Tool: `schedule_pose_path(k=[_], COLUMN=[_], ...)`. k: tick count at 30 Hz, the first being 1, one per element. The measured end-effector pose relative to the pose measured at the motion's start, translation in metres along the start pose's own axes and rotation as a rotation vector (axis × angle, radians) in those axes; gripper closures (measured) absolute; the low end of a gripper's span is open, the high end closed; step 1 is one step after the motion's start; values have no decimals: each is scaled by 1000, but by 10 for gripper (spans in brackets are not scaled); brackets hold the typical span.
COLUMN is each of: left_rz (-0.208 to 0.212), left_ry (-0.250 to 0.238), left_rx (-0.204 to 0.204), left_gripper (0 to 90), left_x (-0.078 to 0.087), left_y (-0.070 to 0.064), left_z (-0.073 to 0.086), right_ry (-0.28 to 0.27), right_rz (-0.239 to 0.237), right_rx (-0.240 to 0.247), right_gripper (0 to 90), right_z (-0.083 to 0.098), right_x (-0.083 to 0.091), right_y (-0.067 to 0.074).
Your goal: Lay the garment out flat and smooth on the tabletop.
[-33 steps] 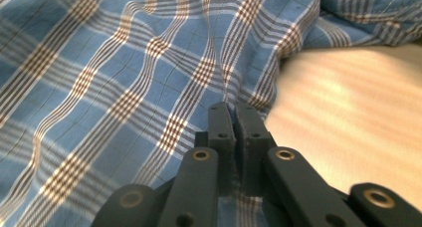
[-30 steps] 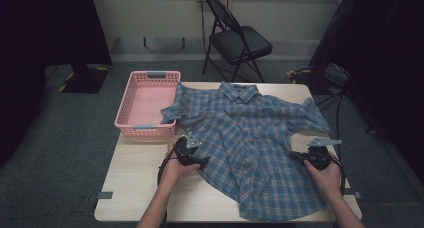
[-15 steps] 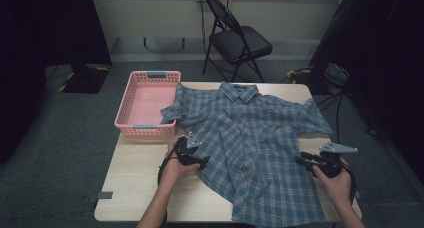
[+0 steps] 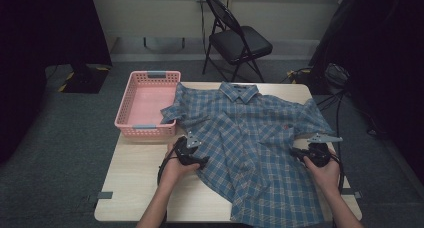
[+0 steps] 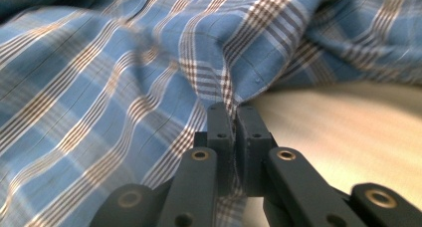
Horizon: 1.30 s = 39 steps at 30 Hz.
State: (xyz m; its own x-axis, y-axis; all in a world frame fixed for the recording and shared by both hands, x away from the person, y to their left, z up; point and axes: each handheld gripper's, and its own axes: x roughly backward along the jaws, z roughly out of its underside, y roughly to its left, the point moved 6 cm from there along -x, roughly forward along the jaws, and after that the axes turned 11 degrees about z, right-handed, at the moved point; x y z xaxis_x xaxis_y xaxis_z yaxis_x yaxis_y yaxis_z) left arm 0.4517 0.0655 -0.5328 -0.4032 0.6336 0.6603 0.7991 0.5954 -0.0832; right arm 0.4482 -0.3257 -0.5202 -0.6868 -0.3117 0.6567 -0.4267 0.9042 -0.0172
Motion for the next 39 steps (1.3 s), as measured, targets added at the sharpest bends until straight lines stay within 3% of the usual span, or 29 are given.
schedule_pose_path(k=[4, 11, 13, 14, 18, 22, 25, 27, 29, 32, 39], left_rz=[-5, -9, -6, -6, -3, -6, -9, -9, -11, -12, -11], left_ry=[0, 3, 9, 8, 7, 3, 8, 6, 4, 6, 10], left_rx=[1, 1, -1, 0, -7, -7, -3, 0, 1, 1, 2], left_gripper=[236, 235, 236, 235, 235, 235, 235, 236, 236, 236, 236], left_x=[1, 3, 3, 2, 1, 1, 1, 1, 2, 3, 2], left_y=[0, 0, 0, -1, -2, -2, 0, 1, 1, 2, 1], left_z=[-1, -1, 0, 0, -2, -3, -1, 0, 0, 0, 0], right_ry=[-6, 47, 38, 20, -80, -64, -20, 6, 15, 11, 11], right_rz=[-22, -60, -53, -39, 22, 60, 73, 49, 33, 8, -31], right_rx=[12, 58, 58, 36, -19, -50, -33, -31, -14, 3, 28], right_gripper=[866, 859, 763, 662, 553, 493, 520, 683, 777, 856, 872], right_z=[11, 35, 39, 38, 18, 1, -1, 2, 7, 13, 27], right_x=[17, 38, 43, 45, 50, 32, 14, 5, 0, 4, 27], right_y=[3, 14, 15, 14, 8, 4, 5, 5, 6, 8, 9])
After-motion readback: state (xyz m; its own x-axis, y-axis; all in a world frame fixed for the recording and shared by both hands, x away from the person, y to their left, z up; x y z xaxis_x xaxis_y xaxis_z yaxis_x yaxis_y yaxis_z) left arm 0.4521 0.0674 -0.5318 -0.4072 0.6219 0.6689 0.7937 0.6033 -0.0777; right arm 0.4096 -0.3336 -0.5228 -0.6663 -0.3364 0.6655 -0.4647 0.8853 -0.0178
